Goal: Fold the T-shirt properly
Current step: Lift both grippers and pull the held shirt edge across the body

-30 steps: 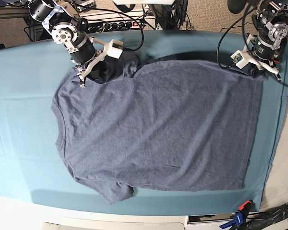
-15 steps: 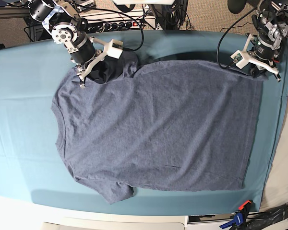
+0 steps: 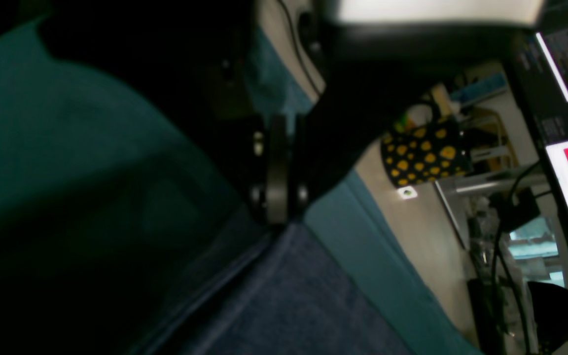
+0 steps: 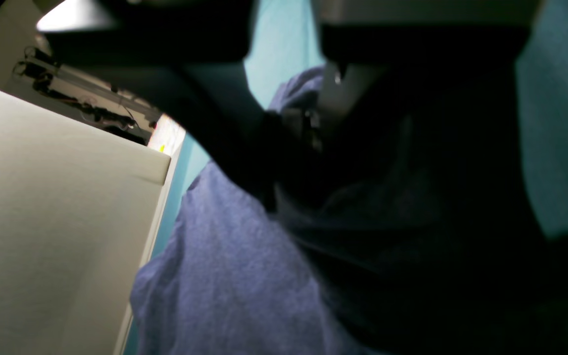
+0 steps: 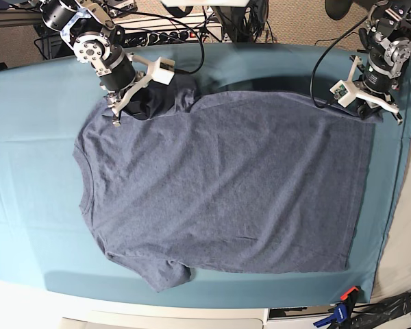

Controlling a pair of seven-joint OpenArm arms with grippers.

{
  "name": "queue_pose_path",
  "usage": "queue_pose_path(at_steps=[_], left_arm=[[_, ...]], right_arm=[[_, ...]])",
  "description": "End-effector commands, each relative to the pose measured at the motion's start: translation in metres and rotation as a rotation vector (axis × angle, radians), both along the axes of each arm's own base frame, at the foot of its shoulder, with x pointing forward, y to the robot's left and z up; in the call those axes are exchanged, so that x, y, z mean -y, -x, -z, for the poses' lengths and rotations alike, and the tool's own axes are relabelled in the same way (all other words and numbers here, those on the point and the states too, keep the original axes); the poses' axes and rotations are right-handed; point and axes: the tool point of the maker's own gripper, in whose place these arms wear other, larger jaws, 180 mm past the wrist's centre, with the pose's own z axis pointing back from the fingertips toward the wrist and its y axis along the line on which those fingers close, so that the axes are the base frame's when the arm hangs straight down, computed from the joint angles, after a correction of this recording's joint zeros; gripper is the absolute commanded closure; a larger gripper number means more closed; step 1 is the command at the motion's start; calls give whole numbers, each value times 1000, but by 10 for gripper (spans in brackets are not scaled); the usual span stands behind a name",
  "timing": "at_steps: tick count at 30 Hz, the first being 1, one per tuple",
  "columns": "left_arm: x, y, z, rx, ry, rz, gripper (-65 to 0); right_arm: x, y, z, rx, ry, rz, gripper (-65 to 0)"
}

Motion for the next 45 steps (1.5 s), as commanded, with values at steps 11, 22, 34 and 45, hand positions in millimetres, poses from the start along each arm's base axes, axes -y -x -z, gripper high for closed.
queue_pose_path(at_steps=[11, 22, 34, 45], left_arm=[[-2, -8, -12, 41, -14, 11, 0], [-1, -27, -23, 83, 24, -6, 0], [2, -36, -27, 86, 43, -2, 0], [4, -45, -34, 112, 55, 3, 0]], right_arm=[[18, -22, -27, 110, -3, 51, 0], [15, -43, -45, 146, -84, 63, 0], [-3, -63, -63, 176, -154, 23, 0], [26, -98, -47, 161, -88, 79, 0]])
